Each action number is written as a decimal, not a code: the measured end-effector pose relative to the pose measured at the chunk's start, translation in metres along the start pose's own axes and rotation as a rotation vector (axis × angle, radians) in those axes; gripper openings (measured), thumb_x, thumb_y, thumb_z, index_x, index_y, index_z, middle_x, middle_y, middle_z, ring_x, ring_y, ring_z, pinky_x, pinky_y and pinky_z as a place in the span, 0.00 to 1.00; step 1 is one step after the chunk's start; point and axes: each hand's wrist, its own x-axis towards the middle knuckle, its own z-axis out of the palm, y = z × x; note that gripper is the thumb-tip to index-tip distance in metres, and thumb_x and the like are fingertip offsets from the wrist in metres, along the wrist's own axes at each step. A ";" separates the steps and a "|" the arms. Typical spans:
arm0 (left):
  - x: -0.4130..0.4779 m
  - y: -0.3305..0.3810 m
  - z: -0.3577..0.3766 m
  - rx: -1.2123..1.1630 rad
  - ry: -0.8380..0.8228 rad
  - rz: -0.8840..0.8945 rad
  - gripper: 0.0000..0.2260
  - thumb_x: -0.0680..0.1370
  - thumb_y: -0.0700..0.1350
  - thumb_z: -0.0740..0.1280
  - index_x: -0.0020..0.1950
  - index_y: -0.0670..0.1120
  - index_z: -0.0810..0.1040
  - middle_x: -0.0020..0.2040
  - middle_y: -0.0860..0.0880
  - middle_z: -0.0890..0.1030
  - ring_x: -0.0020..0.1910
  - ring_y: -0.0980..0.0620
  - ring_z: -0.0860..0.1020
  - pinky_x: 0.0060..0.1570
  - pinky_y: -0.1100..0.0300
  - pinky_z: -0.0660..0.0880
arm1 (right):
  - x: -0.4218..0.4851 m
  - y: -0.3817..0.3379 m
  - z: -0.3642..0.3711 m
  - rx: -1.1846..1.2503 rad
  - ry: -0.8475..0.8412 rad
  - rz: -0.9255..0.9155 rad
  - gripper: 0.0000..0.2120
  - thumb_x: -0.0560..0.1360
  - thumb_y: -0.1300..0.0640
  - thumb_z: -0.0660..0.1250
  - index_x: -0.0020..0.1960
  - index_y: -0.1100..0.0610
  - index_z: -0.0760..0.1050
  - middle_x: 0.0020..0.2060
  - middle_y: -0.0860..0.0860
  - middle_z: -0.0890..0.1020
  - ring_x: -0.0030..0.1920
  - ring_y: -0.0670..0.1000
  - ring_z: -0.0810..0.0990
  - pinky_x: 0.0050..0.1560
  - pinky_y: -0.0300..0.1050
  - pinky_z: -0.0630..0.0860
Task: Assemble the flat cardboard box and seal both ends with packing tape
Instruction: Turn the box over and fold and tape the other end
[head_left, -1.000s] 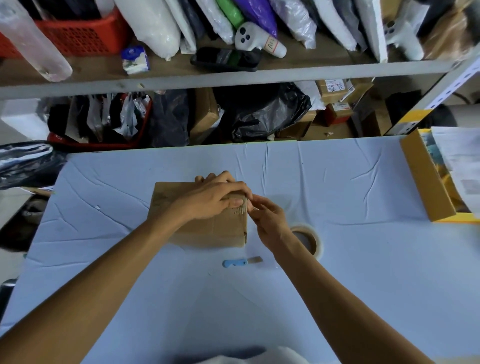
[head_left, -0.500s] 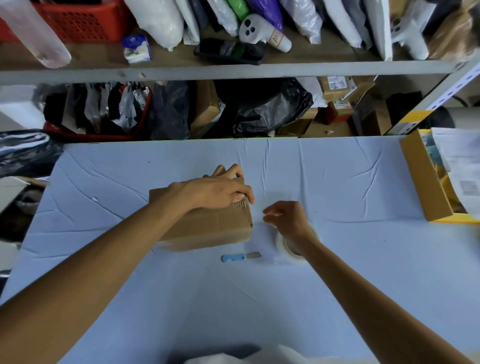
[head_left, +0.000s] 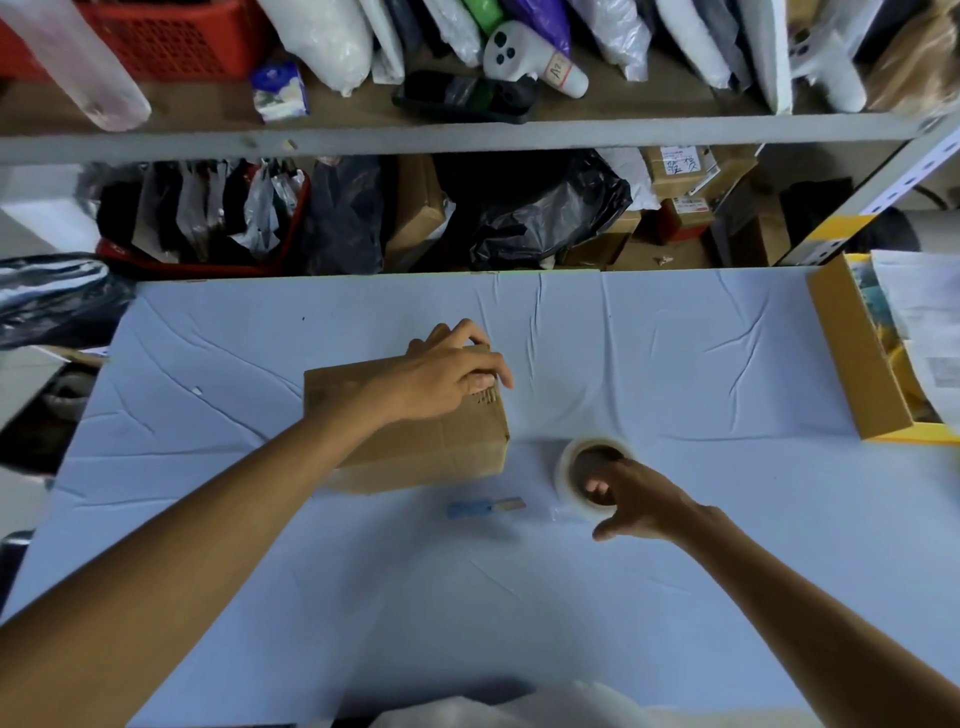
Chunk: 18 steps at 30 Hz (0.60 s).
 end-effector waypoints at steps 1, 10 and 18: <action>0.000 -0.001 0.000 -0.040 0.022 -0.002 0.11 0.82 0.49 0.57 0.54 0.61 0.77 0.60 0.55 0.65 0.60 0.53 0.64 0.62 0.47 0.62 | 0.001 -0.001 0.002 -0.093 -0.011 -0.002 0.24 0.65 0.52 0.76 0.58 0.57 0.74 0.51 0.51 0.79 0.50 0.52 0.77 0.47 0.43 0.74; 0.004 0.006 -0.009 -0.191 0.036 -0.015 0.12 0.78 0.45 0.63 0.59 0.58 0.77 0.62 0.52 0.71 0.67 0.51 0.64 0.67 0.50 0.64 | -0.006 -0.014 -0.041 0.052 0.255 -0.167 0.15 0.71 0.57 0.71 0.57 0.58 0.77 0.56 0.52 0.80 0.56 0.56 0.78 0.52 0.43 0.71; 0.013 0.039 -0.013 -0.530 0.130 -0.014 0.35 0.69 0.53 0.75 0.71 0.51 0.64 0.68 0.50 0.71 0.63 0.54 0.73 0.63 0.57 0.71 | -0.027 -0.062 -0.121 0.104 0.557 -0.338 0.13 0.71 0.60 0.71 0.55 0.60 0.78 0.50 0.53 0.82 0.47 0.54 0.79 0.46 0.46 0.75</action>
